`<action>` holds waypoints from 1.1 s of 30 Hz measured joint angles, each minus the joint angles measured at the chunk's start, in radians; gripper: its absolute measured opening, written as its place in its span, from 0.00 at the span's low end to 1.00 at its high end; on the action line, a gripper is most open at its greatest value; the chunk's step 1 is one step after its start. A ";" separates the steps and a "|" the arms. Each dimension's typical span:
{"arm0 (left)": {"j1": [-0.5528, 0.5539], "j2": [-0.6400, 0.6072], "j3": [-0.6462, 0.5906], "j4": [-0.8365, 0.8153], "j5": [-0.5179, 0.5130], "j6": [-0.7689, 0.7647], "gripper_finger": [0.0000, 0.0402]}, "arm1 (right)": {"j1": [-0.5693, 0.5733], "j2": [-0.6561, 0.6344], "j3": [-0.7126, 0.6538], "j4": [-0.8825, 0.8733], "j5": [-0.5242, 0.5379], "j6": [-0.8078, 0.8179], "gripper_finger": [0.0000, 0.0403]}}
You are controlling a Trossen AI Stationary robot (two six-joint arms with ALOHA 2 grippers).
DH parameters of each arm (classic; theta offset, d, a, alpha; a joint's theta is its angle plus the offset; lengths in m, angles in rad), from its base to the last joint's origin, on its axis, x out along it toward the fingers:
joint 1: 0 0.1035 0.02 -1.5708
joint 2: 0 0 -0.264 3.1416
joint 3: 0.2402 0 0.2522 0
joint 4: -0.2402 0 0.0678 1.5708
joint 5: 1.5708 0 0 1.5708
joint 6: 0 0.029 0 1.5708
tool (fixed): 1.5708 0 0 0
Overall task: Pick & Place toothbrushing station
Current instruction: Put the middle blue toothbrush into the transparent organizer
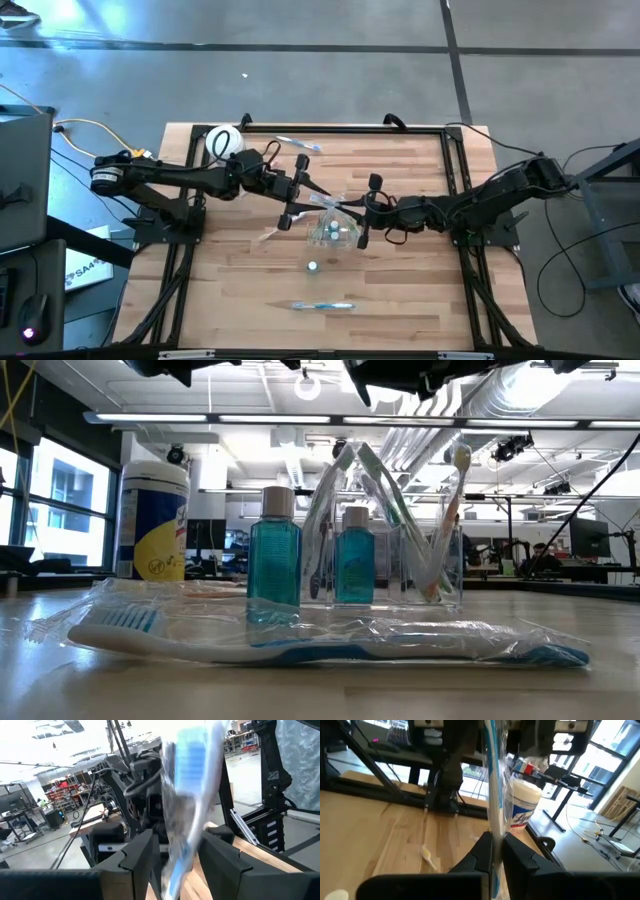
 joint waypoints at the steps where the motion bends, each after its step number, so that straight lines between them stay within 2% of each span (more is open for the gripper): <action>1: 0.000 0.000 0.000 -0.001 0.000 0.000 0.38 | 0.000 0.000 0.000 0.004 0.000 0.000 0.04; 27: 0.000 0.001 0.000 0.019 0.008 0.000 0.38 | 0.000 -0.002 0.000 -0.009 0.000 0.004 0.04; 30: 0.000 0.001 0.000 0.018 0.008 0.000 0.34 | 0.000 -0.002 0.000 -0.009 0.000 0.004 0.04; 33: 0.000 0.001 0.000 0.019 0.008 0.000 0.24 | 0.000 -0.002 0.000 -0.009 0.001 0.005 0.04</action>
